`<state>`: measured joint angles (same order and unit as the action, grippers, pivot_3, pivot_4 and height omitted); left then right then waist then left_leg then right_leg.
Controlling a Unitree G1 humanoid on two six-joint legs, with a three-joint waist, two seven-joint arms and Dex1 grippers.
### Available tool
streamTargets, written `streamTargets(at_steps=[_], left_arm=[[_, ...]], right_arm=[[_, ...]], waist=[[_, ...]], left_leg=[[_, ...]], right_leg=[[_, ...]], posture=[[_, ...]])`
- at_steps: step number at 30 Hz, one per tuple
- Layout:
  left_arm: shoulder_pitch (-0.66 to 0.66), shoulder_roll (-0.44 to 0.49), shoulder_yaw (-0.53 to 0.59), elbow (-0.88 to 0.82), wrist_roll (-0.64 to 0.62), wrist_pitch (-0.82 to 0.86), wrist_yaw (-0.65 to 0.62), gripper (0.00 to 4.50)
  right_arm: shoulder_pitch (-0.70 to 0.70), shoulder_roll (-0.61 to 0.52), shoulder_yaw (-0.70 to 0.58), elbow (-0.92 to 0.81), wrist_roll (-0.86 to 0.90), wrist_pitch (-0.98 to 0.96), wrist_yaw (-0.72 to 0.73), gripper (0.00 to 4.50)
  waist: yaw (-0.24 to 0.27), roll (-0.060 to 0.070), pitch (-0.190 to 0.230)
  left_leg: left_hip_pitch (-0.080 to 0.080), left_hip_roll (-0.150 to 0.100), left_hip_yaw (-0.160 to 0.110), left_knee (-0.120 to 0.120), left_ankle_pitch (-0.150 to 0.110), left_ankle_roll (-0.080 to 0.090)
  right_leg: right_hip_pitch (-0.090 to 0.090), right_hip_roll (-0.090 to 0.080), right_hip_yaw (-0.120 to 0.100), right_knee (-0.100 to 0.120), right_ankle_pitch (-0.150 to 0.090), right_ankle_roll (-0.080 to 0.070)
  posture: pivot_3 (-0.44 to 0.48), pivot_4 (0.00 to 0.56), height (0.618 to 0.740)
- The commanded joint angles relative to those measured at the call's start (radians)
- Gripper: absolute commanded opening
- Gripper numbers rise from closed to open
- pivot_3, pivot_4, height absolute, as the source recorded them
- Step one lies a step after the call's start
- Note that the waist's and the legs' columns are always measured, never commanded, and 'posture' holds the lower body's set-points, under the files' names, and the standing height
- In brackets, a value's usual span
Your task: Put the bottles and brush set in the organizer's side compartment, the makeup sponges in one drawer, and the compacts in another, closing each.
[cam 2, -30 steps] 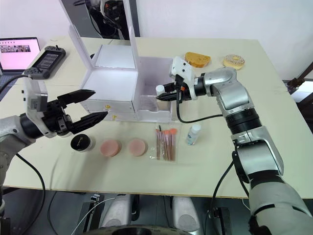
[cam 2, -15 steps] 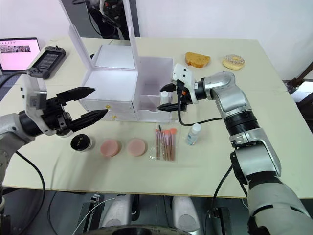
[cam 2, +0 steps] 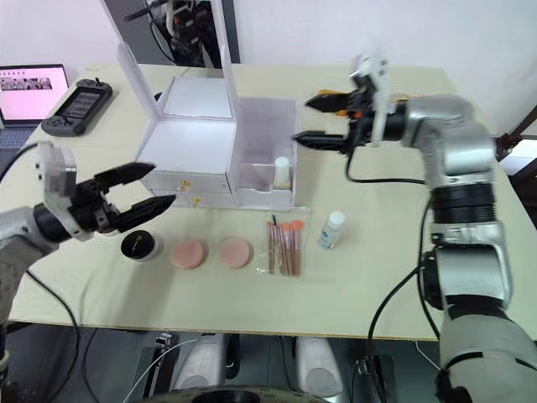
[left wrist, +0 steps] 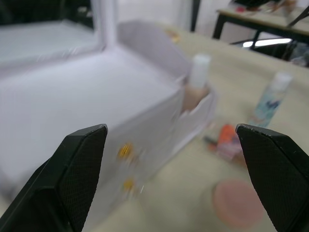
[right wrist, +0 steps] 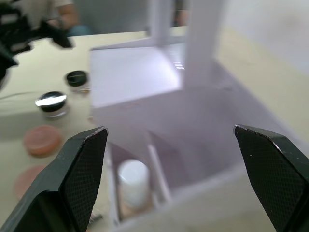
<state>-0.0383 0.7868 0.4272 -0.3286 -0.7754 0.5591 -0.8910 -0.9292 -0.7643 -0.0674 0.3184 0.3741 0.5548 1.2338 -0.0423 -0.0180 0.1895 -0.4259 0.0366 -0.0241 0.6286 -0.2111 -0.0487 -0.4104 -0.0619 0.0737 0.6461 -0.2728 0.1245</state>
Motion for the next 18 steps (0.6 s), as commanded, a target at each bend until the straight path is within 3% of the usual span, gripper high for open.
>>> streamTargets(at_steps=[1, 6, 12, 18], left_arm=[[0.047, 0.042, 0.156, 0.119, 0.038, -0.091, -0.059, 4.50], [0.109, 0.097, 0.285, 0.408, 0.123, -0.247, -0.153, 4.50], [0.141, 0.135, 0.360, 0.716, 0.210, -0.443, -0.203, 4.50], [0.107, 0.141, 0.344, 0.781, 0.213, -0.483, -0.209, 4.50]], right_arm=[[0.102, -0.105, -0.121, 0.034, 0.004, -0.021, -0.036, 4.41], [0.310, -0.192, -0.263, 0.105, 0.003, -0.109, -0.104, 4.41], [0.590, -0.197, -0.399, 0.139, -0.008, -0.301, -0.149, 4.41], [0.672, -0.176, -0.423, 0.148, 0.013, -0.346, -0.186, 4.41]], waist=[[0.001, 0.000, 0.000], [-0.005, 0.000, 0.000], [-0.009, 0.000, 0.000], [-0.014, 0.000, 0.000]], left_leg=[[0.000, 0.000, 0.000, 0.000, 0.000, 0.000], [0.000, 0.000, 0.003, 0.000, 0.000, 0.000], [0.001, 0.001, 0.004, 0.000, 0.000, 0.000], [0.002, 0.002, 0.006, 0.001, 0.000, 0.000]], right_leg=[[0.000, 0.000, 0.000, 0.000, 0.000, 0.000], [-0.001, -0.001, 0.001, -0.001, -0.002, -0.004], [-0.001, -0.001, 0.002, 0.000, -0.003, -0.004], [-0.001, -0.001, 0.004, 0.000, -0.002, -0.005]], posture=[[0.000, 0.150, 0.740], [0.000, 0.150, 0.740], [0.000, 0.150, 0.740], [0.000, 0.150, 0.740]])
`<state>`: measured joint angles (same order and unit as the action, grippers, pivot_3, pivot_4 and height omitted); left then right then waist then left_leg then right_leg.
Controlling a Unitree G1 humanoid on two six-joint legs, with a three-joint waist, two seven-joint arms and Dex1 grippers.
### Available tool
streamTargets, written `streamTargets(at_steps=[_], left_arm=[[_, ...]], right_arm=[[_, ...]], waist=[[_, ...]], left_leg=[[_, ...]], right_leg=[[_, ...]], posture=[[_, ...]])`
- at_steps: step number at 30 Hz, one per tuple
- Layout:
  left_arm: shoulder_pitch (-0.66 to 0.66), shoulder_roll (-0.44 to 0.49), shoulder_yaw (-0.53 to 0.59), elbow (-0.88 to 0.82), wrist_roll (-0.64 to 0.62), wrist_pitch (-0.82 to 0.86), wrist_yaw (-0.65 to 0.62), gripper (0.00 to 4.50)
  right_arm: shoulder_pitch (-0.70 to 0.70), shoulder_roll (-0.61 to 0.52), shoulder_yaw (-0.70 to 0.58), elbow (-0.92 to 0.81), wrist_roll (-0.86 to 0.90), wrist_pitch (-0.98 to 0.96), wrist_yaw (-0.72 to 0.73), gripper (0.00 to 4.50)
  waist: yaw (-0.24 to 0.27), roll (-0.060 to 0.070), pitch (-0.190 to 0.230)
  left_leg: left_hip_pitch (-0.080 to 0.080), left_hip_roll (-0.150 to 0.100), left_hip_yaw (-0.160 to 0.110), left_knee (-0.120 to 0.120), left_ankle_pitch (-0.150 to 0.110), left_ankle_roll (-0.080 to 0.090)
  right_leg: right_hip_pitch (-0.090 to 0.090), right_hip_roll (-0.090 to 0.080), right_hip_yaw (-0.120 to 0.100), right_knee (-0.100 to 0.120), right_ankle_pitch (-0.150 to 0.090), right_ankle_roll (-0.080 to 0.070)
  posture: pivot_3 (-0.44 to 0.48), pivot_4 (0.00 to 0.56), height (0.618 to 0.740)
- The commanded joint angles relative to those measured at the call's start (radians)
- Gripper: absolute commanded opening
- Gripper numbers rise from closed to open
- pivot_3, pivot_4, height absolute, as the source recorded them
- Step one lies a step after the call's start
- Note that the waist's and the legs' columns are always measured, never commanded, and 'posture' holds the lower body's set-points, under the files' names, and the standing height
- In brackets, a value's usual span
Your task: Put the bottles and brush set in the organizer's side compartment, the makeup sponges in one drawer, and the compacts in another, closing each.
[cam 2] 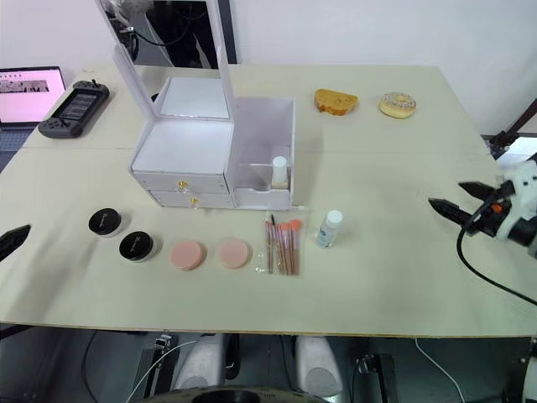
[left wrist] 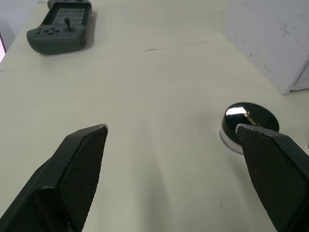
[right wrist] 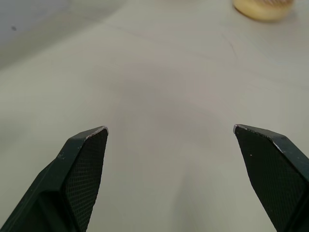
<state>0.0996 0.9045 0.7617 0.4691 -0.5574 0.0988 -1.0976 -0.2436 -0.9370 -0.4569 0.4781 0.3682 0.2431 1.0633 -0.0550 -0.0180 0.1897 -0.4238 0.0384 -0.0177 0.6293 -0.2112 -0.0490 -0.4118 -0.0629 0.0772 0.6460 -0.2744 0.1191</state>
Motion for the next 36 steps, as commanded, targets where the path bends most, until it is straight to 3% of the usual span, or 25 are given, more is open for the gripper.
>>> streamTargets(at_steps=[1, 6, 9, 14, 23, 30, 36], left_arm=[[-0.039, 0.023, 0.005, -0.016, -0.003, -0.022, -0.001, 4.50], [-0.107, 0.016, 0.005, 0.067, 0.008, -0.037, 0.022, 4.50], [-0.125, 0.004, -0.015, -0.001, -0.015, -0.002, 0.015, 4.50], [-0.207, 0.008, -0.098, -0.279, -0.164, 0.216, -0.015, 4.50], [-0.316, 0.062, -0.351, -0.610, -0.252, 0.459, -0.099, 4.50], [-0.472, 0.043, -0.537, -0.724, -0.252, 0.527, -0.122, 4.50], [-0.584, -0.028, -0.628, -0.756, -0.263, 0.570, -0.102, 4.50]], right_arm=[[-0.017, -0.004, -0.031, -0.008, 0.019, -0.038, -0.018, 4.41], [-0.046, -0.016, -0.017, -0.007, 0.030, -0.016, -0.018, 4.41], [-0.079, -0.018, -0.012, -0.030, 0.039, 0.029, -0.033, 4.41], [-0.122, -0.038, 0.014, -0.276, 0.152, 0.263, -0.016, 4.41], [-0.053, -0.122, 0.003, -0.690, 0.374, 0.587, 0.015, 4.41], [0.026, -0.075, 0.019, -0.940, 0.448, 0.656, -0.086, 4.41], [0.117, 0.009, 0.121, -1.061, 0.361, 0.594, -0.206, 4.41]], waist=[[-0.002, 0.000, 0.000], [-0.009, 0.000, 0.000], [-0.013, 0.000, 0.000], [-0.007, 0.000, 0.000], [-0.001, 0.000, 0.000], [0.011, 0.000, 0.000], [0.014, -0.002, 0.000]], left_leg=[[0.001, 0.000, 0.000, 0.000, 0.000, 0.000], [0.004, 0.001, 0.001, -0.001, 0.000, 0.000], [0.004, 0.001, 0.001, -0.002, 0.000, 0.000], [0.004, 0.001, 0.000, 0.000, 0.000, 0.000], [0.003, 0.002, 0.000, -0.003, -0.001, 0.001], [0.003, 0.002, 0.000, -0.001, -0.001, 0.001], [0.000, 0.002, -0.001, 0.001, 0.000, 0.001]], right_leg=[[0.001, 0.000, 0.000, 0.000, 0.000, 0.000], [0.003, 0.000, 0.000, 0.000, 0.000, 0.000], [0.003, 0.001, 0.000, 0.000, 0.000, 0.000], [0.003, 0.001, 0.000, 0.002, 0.000, 0.001], [0.002, 0.002, 0.000, 0.002, 0.000, 0.004], [0.003, 0.004, 0.001, 0.001, -0.001, 0.002], [0.002, 0.005, 0.001, 0.000, 0.000, 0.002]], posture=[[0.000, 0.150, 0.740], [0.000, 0.150, 0.740], [0.000, 0.150, 0.740], [0.000, 0.150, 0.740], [0.000, 0.150, 0.740], [0.000, 0.150, 0.740], [0.000, 0.150, 0.740]])
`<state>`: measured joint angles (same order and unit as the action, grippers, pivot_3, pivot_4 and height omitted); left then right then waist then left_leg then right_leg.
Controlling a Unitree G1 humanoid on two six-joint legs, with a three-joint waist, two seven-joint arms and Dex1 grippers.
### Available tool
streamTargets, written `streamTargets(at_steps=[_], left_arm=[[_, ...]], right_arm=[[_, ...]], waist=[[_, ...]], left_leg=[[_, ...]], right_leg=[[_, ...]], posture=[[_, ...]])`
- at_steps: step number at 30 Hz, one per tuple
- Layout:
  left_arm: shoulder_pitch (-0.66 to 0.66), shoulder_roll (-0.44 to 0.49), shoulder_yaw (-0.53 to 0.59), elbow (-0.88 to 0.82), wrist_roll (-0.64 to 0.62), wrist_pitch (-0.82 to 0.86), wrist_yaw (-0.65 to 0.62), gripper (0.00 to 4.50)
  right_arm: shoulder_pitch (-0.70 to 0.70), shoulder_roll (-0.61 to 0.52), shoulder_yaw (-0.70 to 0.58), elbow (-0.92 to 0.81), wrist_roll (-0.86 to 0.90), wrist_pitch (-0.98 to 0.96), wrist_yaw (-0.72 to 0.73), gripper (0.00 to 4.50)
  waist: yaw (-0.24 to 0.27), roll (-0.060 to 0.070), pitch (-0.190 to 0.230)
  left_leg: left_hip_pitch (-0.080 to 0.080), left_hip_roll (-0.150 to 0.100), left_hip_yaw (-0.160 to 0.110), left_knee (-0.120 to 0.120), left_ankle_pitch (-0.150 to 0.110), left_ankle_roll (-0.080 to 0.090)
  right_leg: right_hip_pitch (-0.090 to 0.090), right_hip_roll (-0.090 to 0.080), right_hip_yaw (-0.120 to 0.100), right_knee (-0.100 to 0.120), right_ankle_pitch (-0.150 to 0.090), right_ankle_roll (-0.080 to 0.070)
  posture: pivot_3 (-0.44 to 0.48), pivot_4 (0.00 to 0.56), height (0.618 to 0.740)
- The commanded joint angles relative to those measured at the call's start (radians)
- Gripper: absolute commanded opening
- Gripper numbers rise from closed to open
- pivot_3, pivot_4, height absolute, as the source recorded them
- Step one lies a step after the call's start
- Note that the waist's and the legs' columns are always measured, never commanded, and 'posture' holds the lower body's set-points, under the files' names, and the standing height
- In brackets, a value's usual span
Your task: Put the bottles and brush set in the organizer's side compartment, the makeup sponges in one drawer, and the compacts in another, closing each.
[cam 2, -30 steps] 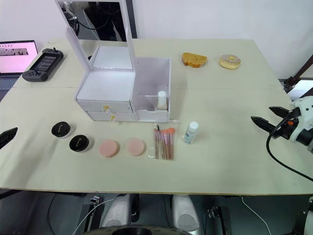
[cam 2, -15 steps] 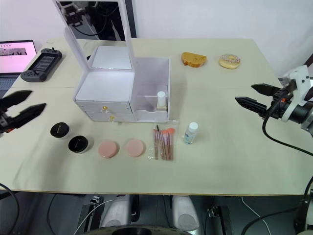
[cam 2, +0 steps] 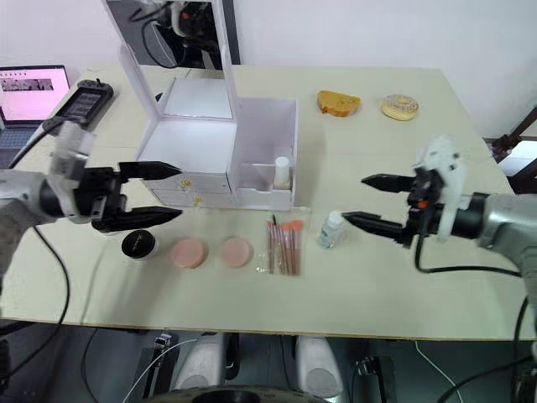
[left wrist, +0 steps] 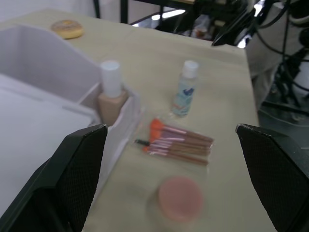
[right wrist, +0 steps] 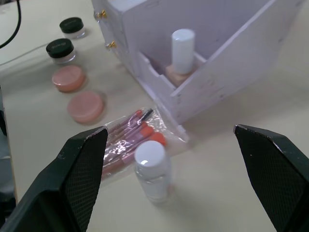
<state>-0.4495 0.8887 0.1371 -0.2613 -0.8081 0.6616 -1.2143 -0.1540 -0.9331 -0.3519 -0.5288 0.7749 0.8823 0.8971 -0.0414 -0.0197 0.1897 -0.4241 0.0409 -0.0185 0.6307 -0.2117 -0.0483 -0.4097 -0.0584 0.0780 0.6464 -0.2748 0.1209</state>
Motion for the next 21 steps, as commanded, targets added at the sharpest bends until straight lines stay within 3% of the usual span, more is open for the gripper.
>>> streamTargets(at_steps=[1, 11, 15, 21], left_arm=[[-0.043, -0.019, -0.005, -0.026, -0.015, 0.012, 0.018, 4.50], [-0.060, -0.038, -0.017, -0.034, -0.005, 0.019, 0.029, 4.50], [-0.059, -0.038, -0.014, -0.036, -0.003, 0.018, 0.037, 4.50], [-0.068, -0.040, 0.003, -0.039, -0.036, 0.043, 0.053, 4.50]], right_arm=[[0.045, 0.005, 0.030, -0.063, -0.065, -0.060, -0.044, 4.41], [0.065, 0.062, 0.093, 0.013, -0.131, -0.178, -0.061, 4.41], [0.055, 0.064, 0.129, 0.036, -0.155, -0.199, -0.046, 2.76], [0.057, 0.068, 0.142, 0.055, -0.156, -0.202, -0.029, 2.76]], waist=[[0.000, 0.000, 0.000], [-0.002, -0.001, 0.000], [-0.001, 0.000, 0.000], [-0.001, 0.000, 0.000]], left_leg=[[0.000, 0.000, 0.000, 0.000, 0.000, 0.000], [0.000, 0.000, -0.001, 0.000, 0.000, 0.000], [0.000, 0.000, -0.001, 0.000, 0.000, 0.000], [0.000, 0.000, -0.001, 0.000, 0.000, 0.000]], right_leg=[[0.000, 0.000, 0.000, 0.000, 0.000, 0.000], [0.000, 0.001, 0.000, 0.000, 0.000, 0.000], [0.000, 0.001, 0.000, 0.001, 0.000, 0.000], [0.000, 0.001, 0.000, 0.000, 0.000, 0.000]], posture=[[0.000, 0.150, 0.740], [0.000, 0.150, 0.740], [0.000, 0.150, 0.740], [0.000, 0.150, 0.740]])
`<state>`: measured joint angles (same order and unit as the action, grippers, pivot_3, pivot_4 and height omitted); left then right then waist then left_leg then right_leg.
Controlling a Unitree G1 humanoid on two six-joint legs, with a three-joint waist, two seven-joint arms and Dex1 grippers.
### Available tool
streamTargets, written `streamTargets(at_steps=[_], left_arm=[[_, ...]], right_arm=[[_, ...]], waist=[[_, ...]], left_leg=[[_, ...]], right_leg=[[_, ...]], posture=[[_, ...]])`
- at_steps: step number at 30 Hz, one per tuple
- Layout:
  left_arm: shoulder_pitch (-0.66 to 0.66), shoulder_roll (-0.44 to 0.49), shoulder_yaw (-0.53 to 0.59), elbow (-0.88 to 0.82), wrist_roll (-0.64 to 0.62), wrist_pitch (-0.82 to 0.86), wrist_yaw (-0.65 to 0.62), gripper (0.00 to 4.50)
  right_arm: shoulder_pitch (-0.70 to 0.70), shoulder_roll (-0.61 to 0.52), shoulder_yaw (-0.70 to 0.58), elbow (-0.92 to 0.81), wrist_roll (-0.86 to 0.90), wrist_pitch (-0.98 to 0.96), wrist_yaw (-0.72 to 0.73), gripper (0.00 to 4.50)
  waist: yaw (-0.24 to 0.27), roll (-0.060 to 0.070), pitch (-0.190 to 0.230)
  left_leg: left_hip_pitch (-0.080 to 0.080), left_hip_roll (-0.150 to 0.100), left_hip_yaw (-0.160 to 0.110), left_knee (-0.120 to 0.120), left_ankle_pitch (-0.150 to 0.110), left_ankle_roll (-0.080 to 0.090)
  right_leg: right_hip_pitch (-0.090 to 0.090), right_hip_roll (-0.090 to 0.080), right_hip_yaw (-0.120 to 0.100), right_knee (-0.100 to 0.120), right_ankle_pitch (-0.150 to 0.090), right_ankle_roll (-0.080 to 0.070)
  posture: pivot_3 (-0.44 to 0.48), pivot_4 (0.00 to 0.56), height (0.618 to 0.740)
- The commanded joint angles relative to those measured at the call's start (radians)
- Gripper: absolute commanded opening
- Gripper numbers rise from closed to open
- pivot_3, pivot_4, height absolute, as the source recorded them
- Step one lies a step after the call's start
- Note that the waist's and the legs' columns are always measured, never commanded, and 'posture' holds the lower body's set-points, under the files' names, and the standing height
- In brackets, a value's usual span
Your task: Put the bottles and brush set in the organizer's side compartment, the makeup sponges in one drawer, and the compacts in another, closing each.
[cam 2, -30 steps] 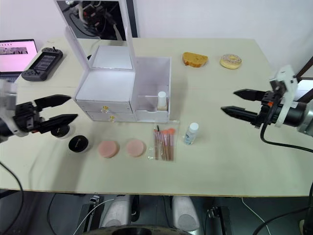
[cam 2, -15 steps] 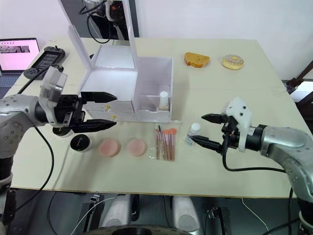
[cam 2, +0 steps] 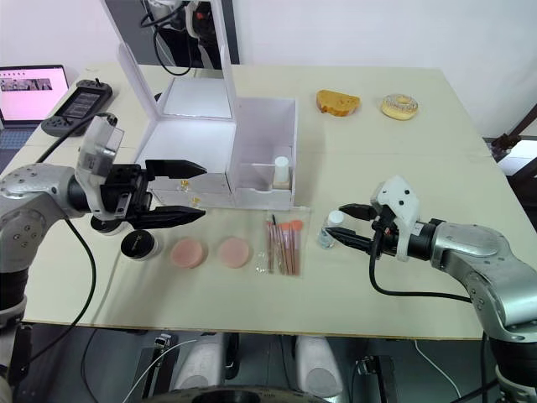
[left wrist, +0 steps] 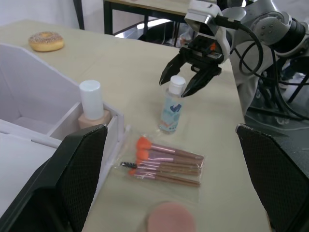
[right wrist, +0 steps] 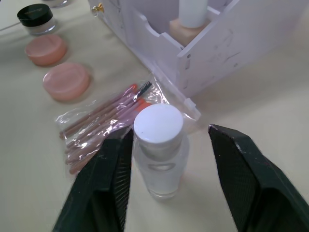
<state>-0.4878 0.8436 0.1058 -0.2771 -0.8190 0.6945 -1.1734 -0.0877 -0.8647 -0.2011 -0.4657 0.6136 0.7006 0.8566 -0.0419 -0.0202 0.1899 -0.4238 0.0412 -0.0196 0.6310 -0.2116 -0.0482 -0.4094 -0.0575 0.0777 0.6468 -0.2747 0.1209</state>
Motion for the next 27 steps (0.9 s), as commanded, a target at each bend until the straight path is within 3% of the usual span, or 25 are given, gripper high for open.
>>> streamTargets(at_steps=[1, 8, 10, 13, 14, 22, 27], left_arm=[[-0.031, 0.005, 0.034, -0.023, -0.022, 0.009, 0.013, 4.50], [-0.054, 0.006, 0.024, -0.030, -0.019, 0.017, 0.018, 4.50], [-0.053, 0.008, 0.025, -0.033, -0.019, 0.018, 0.017, 4.50], [-0.050, 0.014, 0.028, -0.040, -0.019, 0.022, 0.015, 4.50], [-0.049, 0.016, 0.029, -0.042, -0.020, 0.023, 0.015, 4.50], [-0.033, 0.024, 0.047, -0.044, -0.021, 0.024, 0.022, 4.50], [0.034, 0.065, 0.108, -0.006, 0.019, -0.012, 0.014, 4.50]], right_arm=[[-0.009, 0.002, -0.007, -0.007, 0.003, -0.023, 0.012, 2.76], [-0.034, 0.030, -0.006, -0.012, 0.039, 0.003, 0.003, 2.76], [-0.039, 0.029, 0.003, -0.003, 0.030, 0.001, 0.004, 2.22], [-0.047, 0.028, 0.009, 0.012, 0.023, -0.001, 0.009, 0.84], [-0.049, 0.026, 0.010, 0.019, 0.020, -0.002, 0.011, 0.69], [-0.109, 0.008, -0.012, 0.031, 0.047, 0.001, 0.039, 0.69], [-0.314, -0.029, -0.007, 0.009, 0.192, 0.145, 0.059, 0.69]], waist=[[0.000, 0.000, 0.000], [-0.001, 0.000, 0.000], [0.000, 0.000, 0.000], [-0.001, 0.000, 0.000], [-0.001, 0.000, 0.000], [-0.002, 0.000, 0.000], [-0.005, 0.001, 0.001]], left_leg=[[0.000, 0.000, 0.000, 0.000, 0.000, 0.000], [0.000, 0.000, 0.000, 0.000, 0.000, 0.000], [0.000, 0.000, 0.000, 0.000, 0.000, 0.000], [0.000, 0.000, 0.000, 0.000, 0.000, 0.000], [0.000, 0.000, 0.000, 0.000, 0.000, 0.000], [0.000, 0.000, 0.000, 0.000, 0.000, 0.000], [0.001, 0.001, 0.000, 0.000, 0.000, 0.000]], right_leg=[[0.000, 0.000, 0.000, 0.000, 0.000, 0.000], [0.000, 0.000, 0.000, 0.000, 0.000, 0.001], [0.000, 0.000, 0.000, 0.000, 0.001, 0.001], [0.000, 0.000, 0.000, 0.000, 0.001, 0.001], [0.000, 0.000, 0.000, 0.000, 0.001, 0.001], [0.000, 0.000, 0.000, 0.000, 0.001, 0.001], [-0.001, 0.001, 0.000, 0.001, 0.001, 0.001]], posture=[[0.000, 0.150, 0.740], [0.000, 0.150, 0.740], [0.000, 0.150, 0.740], [0.000, 0.150, 0.740], [0.000, 0.150, 0.740], [0.000, 0.150, 0.740], [0.000, 0.150, 0.740]])
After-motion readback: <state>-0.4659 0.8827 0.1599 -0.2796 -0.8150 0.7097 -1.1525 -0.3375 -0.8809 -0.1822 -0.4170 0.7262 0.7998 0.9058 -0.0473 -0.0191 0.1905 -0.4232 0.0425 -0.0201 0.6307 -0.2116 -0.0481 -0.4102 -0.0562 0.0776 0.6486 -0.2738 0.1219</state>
